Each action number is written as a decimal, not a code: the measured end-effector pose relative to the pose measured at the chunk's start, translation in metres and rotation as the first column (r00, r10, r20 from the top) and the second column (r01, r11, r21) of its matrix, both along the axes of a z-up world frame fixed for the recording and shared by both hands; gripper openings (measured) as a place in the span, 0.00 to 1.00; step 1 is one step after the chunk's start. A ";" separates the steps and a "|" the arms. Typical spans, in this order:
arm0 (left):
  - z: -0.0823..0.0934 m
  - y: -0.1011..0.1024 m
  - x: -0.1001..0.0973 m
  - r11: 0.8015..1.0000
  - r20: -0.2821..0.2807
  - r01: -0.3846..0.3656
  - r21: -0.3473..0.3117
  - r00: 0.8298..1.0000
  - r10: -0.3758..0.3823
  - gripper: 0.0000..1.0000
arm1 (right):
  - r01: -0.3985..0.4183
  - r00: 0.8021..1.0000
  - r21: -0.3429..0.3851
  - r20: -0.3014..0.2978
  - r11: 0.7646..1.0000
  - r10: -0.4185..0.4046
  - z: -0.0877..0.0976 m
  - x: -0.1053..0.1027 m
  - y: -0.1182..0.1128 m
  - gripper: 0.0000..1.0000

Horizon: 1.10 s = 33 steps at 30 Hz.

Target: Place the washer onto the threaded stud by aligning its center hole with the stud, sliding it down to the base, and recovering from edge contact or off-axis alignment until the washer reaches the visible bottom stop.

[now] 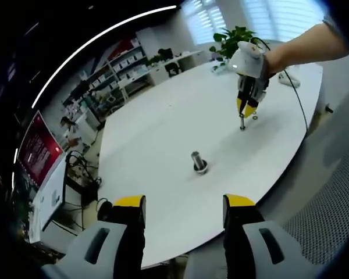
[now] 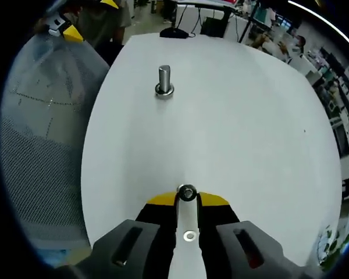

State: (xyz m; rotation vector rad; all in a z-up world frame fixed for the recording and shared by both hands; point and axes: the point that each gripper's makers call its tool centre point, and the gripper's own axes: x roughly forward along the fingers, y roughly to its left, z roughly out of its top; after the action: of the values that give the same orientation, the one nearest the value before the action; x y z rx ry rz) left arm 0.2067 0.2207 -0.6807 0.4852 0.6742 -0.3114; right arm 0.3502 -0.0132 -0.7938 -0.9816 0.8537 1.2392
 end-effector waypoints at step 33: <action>-0.001 0.002 0.000 1.000 -0.002 -0.003 0.008 1.000 0.003 0.51 | 0.112 0.993 -0.024 -0.041 0.993 -0.113 -0.021 0.011 -0.048 0.18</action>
State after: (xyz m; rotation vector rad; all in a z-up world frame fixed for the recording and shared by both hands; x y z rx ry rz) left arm 0.2067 0.2223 -0.6815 0.4911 0.6782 -0.3061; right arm 0.3610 -0.0615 -0.8149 -0.9147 0.9448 1.1604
